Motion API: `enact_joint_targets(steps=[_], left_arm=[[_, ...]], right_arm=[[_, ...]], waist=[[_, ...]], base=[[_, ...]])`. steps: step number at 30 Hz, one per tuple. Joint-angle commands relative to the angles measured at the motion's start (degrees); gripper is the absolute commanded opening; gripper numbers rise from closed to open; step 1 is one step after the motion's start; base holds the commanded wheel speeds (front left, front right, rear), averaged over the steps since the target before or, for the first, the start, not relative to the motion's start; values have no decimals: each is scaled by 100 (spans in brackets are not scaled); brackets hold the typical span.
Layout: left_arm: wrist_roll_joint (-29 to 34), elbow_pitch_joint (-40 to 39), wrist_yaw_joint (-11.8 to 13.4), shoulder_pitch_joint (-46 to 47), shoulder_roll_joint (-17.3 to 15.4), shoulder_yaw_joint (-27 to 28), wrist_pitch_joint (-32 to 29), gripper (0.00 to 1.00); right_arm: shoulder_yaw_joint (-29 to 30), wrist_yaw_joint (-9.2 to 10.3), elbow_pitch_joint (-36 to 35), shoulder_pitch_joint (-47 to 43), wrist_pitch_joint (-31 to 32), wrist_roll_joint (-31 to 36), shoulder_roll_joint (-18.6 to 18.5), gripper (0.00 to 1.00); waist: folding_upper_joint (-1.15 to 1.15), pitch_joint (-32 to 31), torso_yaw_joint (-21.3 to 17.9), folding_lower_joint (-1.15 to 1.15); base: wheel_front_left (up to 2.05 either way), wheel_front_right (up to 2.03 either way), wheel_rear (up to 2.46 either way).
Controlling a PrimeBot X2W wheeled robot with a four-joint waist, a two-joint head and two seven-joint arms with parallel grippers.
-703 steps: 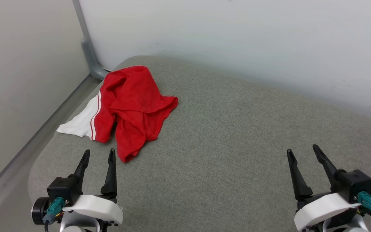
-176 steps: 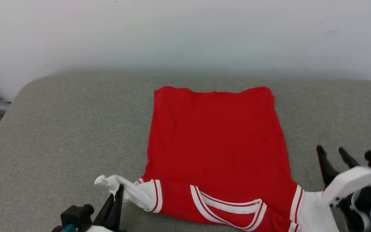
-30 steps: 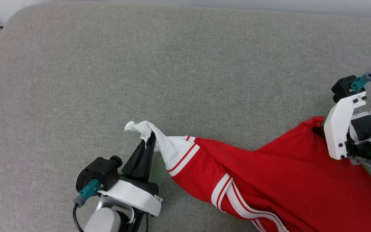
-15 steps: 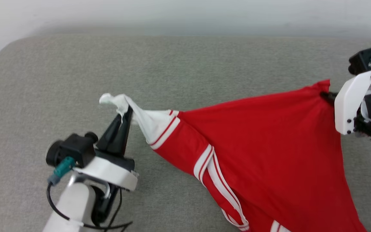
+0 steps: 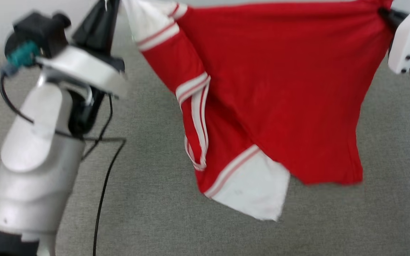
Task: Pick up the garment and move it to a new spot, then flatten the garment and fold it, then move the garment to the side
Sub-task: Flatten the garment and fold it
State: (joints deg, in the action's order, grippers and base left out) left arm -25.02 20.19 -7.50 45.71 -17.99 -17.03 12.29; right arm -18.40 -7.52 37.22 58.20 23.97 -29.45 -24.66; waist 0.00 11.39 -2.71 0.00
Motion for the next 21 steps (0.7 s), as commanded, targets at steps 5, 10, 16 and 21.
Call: enact_joint_targets(steps=[5,10,16,21], left_arm=[[-142,756,2,1318,-221,-177,-90,0],[-66,1438,2,2496,-454,-252,-76,0],[117,2009,6,3877,-714,-441,-85,0],[142,2366,6,4895,-868,-608,-77,0]], right_arm=[[315,6,82,704,-249,265,146,0],[562,7,190,1394,-575,554,317,0],[877,8,290,2283,-979,963,454,0],[1051,9,421,3051,-1249,1247,535,0]], waist=[[0,295,-109,0],[0,613,-204,0],[0,1084,-248,0],[0,1597,-252,0]], base=[[0,0,0],[0,0,0],[0,0,0],[0,0,0]])
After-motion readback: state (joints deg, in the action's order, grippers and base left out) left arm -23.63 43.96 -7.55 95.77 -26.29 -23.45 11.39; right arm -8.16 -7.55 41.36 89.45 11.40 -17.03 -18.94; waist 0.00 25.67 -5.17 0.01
